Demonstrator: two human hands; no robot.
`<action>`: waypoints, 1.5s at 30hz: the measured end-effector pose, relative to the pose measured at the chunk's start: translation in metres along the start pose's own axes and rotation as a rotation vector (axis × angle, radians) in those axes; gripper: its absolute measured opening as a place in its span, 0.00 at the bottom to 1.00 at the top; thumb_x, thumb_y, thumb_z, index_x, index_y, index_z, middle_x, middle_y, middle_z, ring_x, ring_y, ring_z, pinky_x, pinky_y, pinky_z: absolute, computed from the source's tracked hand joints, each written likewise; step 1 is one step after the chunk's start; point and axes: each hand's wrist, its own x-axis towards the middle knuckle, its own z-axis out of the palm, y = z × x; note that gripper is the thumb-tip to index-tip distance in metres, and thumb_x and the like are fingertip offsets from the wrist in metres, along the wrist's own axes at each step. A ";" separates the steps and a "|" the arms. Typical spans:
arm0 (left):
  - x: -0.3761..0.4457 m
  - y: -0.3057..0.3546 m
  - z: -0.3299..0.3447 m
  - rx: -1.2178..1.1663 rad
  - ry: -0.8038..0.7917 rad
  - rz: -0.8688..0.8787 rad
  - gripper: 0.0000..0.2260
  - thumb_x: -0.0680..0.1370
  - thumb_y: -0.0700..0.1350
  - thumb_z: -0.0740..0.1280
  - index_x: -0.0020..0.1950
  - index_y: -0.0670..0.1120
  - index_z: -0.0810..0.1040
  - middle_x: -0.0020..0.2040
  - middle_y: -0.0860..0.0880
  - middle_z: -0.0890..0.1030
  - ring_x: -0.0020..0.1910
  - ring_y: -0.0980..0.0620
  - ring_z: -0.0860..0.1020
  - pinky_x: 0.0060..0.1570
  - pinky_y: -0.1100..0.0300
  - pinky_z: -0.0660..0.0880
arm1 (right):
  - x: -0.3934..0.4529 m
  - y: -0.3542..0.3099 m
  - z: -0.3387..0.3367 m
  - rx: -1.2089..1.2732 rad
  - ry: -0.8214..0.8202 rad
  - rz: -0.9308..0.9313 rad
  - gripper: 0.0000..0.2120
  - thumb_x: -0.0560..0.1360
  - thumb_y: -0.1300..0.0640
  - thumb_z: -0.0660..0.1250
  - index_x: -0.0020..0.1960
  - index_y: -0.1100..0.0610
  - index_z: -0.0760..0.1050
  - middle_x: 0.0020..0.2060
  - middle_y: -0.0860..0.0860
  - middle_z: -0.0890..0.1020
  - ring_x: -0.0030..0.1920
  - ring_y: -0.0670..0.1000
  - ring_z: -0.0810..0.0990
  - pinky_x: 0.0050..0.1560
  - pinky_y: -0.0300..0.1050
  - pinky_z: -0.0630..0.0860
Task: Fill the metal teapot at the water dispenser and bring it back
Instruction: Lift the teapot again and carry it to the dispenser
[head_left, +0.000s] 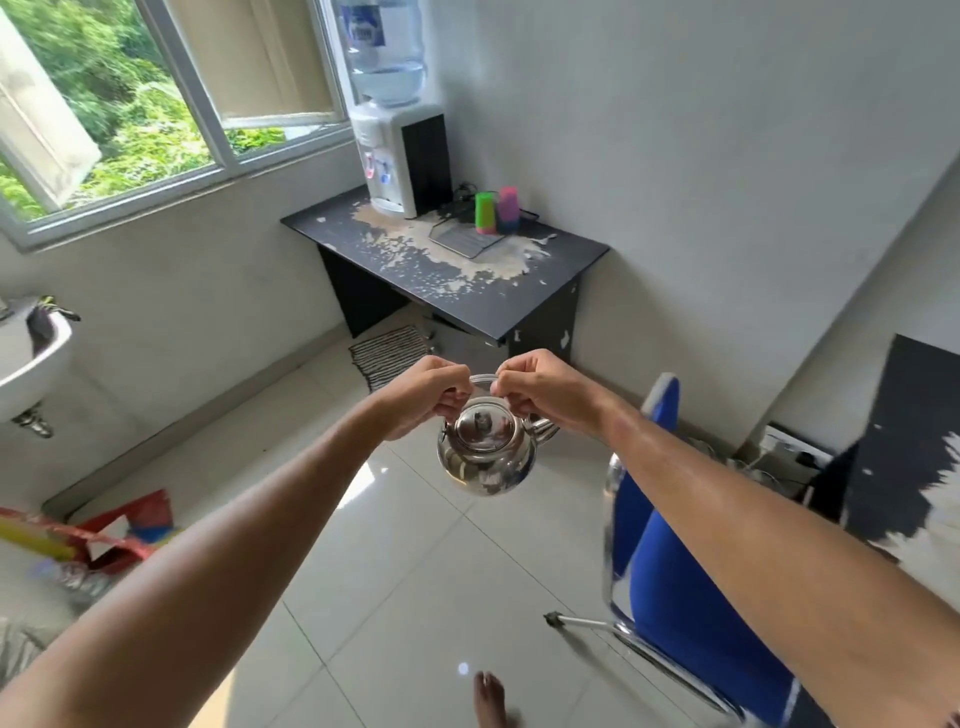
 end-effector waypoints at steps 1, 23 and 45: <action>0.006 -0.002 -0.014 0.003 0.002 0.001 0.16 0.72 0.41 0.65 0.25 0.51 0.69 0.28 0.52 0.65 0.27 0.55 0.64 0.34 0.61 0.64 | 0.017 0.001 0.002 -0.003 -0.002 0.000 0.13 0.74 0.58 0.69 0.30 0.52 0.76 0.28 0.48 0.73 0.30 0.46 0.68 0.32 0.38 0.66; 0.285 0.007 -0.472 -0.018 -0.029 0.012 0.13 0.68 0.45 0.70 0.28 0.49 0.67 0.28 0.51 0.65 0.28 0.54 0.62 0.33 0.61 0.62 | 0.537 -0.077 -0.006 -0.010 0.011 0.002 0.17 0.77 0.61 0.68 0.30 0.50 0.77 0.30 0.49 0.75 0.31 0.46 0.70 0.34 0.41 0.66; 0.620 0.019 -0.778 0.175 -0.307 0.004 0.14 0.72 0.42 0.65 0.27 0.50 0.67 0.28 0.50 0.65 0.29 0.54 0.62 0.33 0.61 0.58 | 0.929 -0.072 -0.084 0.095 0.343 0.120 0.15 0.78 0.61 0.68 0.32 0.53 0.78 0.31 0.50 0.81 0.31 0.46 0.77 0.34 0.38 0.73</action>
